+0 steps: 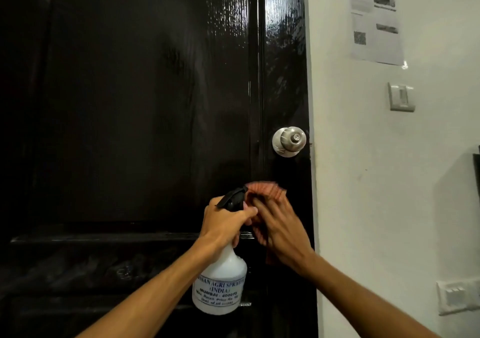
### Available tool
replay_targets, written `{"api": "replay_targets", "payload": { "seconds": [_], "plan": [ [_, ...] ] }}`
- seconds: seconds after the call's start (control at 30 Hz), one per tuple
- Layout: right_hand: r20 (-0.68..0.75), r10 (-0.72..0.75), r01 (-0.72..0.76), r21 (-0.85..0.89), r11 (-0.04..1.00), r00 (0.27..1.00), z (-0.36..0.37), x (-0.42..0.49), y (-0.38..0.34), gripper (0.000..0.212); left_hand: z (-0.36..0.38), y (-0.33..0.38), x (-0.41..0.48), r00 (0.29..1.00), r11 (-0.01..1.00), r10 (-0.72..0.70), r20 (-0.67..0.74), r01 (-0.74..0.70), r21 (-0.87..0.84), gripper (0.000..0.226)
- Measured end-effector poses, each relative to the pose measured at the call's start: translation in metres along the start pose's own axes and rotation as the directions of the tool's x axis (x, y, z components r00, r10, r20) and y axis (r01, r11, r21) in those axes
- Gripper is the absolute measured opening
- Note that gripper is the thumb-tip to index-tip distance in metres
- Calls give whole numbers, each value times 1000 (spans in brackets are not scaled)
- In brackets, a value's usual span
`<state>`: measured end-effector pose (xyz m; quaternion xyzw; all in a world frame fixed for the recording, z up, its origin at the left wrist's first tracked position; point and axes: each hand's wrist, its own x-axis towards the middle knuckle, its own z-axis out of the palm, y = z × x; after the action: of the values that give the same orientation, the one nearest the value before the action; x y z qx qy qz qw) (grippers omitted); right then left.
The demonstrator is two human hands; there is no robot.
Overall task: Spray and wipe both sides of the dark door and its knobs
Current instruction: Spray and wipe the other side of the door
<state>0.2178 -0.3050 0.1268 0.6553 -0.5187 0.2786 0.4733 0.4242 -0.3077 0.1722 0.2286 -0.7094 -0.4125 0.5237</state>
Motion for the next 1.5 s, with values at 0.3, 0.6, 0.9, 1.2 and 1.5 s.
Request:
{"api": "replay_targets", "payload": {
  "seconds": [0.3,0.6,0.9,1.2,1.5],
  "plan": [
    [-98,239,-245,-55,968,966,-8,68,-26,71,-36,30,27,995,997,78,-70,-76,32,18],
    [-111,398,-398,20,917,911,20,-27,-82,42,-79,-67,-34,979,977,-148,-139,166,133,20],
    [-124,436,-436,24,900,892,38,-3,-123,42,-149,-90,-56,947,952,-164,-277,226,206,21],
    [21,65,-66,54,996,998,67,67,-243,60,-246,-103,-71,895,940,-156,-418,264,215,17],
    [10,-177,175,122,977,984,114,126,-345,65,-340,-119,-70,810,945,-98,-578,258,202,17]
  ]
}}
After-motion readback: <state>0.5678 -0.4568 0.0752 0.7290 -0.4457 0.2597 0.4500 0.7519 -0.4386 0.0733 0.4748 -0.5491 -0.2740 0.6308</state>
